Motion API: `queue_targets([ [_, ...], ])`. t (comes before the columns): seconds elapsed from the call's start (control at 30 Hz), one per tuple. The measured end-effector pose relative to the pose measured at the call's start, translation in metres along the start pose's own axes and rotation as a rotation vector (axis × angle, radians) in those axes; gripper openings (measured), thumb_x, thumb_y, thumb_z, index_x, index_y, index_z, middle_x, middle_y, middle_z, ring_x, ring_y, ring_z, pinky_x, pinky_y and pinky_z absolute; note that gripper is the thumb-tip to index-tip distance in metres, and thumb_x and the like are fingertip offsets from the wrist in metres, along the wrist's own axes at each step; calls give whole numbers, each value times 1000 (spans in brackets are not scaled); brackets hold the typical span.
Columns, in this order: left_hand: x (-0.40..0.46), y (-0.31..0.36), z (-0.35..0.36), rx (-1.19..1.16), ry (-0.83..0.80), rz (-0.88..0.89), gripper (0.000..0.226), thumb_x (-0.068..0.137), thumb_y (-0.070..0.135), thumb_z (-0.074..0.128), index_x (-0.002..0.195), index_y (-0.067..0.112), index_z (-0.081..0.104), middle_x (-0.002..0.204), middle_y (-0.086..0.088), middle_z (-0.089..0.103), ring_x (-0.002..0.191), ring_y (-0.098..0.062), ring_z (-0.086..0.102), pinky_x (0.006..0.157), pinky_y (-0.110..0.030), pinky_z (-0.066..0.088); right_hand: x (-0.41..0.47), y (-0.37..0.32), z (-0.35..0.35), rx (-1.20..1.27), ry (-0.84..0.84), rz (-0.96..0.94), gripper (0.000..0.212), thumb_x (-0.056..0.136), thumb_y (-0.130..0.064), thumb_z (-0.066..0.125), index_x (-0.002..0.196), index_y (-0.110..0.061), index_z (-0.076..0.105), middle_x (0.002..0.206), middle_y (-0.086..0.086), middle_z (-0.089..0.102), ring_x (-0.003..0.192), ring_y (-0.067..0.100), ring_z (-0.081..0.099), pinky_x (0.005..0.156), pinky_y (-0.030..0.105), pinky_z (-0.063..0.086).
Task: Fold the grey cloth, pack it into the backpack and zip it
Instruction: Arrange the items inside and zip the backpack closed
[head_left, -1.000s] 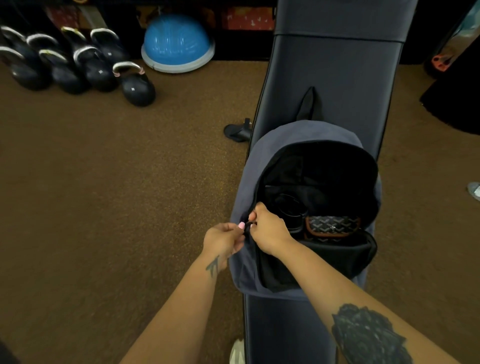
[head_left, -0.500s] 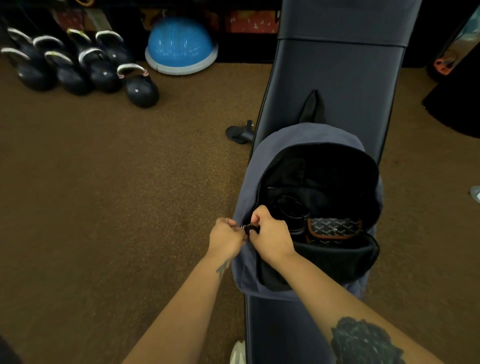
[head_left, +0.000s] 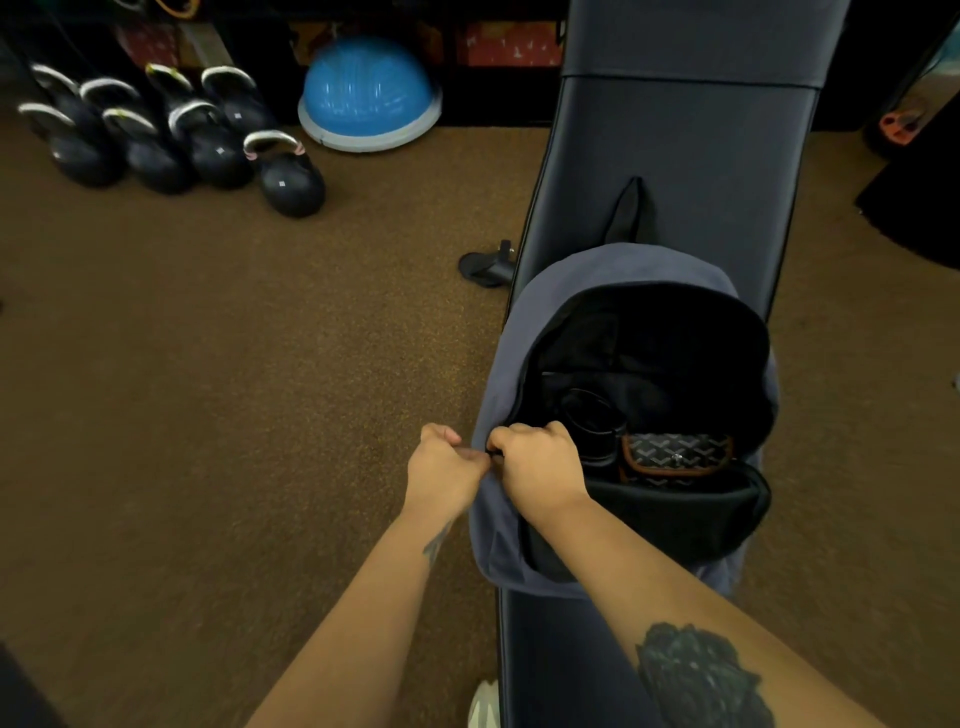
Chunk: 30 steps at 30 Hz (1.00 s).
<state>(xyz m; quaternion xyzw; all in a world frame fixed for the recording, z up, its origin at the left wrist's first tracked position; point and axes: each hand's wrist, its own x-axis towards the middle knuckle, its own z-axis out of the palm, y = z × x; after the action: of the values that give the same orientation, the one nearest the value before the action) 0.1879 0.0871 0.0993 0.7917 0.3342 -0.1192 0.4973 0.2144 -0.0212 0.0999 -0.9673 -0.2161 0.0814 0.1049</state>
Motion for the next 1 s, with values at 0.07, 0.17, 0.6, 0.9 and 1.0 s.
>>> queue_targets([
  [0.07, -1, -4, -1, -29, 7, -3, 25, 76, 17, 65, 78, 22, 40, 86, -9, 67, 74, -24, 61, 68, -38, 49, 1, 2, 3, 0, -4, -8, 13, 65, -21, 77, 66, -21, 64, 58, 0, 64, 52, 21, 62, 64, 29, 44],
  [0.17, -7, -14, 0, -101, 6, 8, 16, 80, 20, 65, 79, 21, 49, 78, -3, 63, 73, -21, 59, 77, -45, 52, 2, 5, 5, 77, -1, 13, 18, 90, -25, 51, 94, -17, 66, 89, 4, 71, 83, 28, 66, 82, 35, 37],
  [0.6, -11, -4, 18, 406, 66, 153, 15, 90, 20, 47, 90, 13, 60, 86, -10, 67, 80, -31, 64, 62, -35, 50, 3, -3, 1, 55, 9, 57, 21, 95, -24, 44, 99, -16, 62, 92, 3, 71, 86, 26, 65, 83, 38, 38],
  [0.9, -8, -5, 17, 342, 27, 51, 9, 85, 19, 54, 87, 17, 62, 85, -7, 67, 79, -29, 63, 66, -35, 52, 5, -2, -15, 116, 129, 109, 17, 92, -22, 49, 91, -14, 64, 81, 4, 71, 75, 26, 65, 77, 36, 39],
  [1.0, -8, -8, 17, 301, 33, 32, 7, 81, 22, 57, 81, 18, 62, 81, -7, 68, 73, -28, 63, 62, -37, 53, 6, -5, -24, 118, 194, 130, 15, 89, -21, 55, 82, -12, 64, 70, 4, 70, 65, 28, 64, 70, 35, 40],
])
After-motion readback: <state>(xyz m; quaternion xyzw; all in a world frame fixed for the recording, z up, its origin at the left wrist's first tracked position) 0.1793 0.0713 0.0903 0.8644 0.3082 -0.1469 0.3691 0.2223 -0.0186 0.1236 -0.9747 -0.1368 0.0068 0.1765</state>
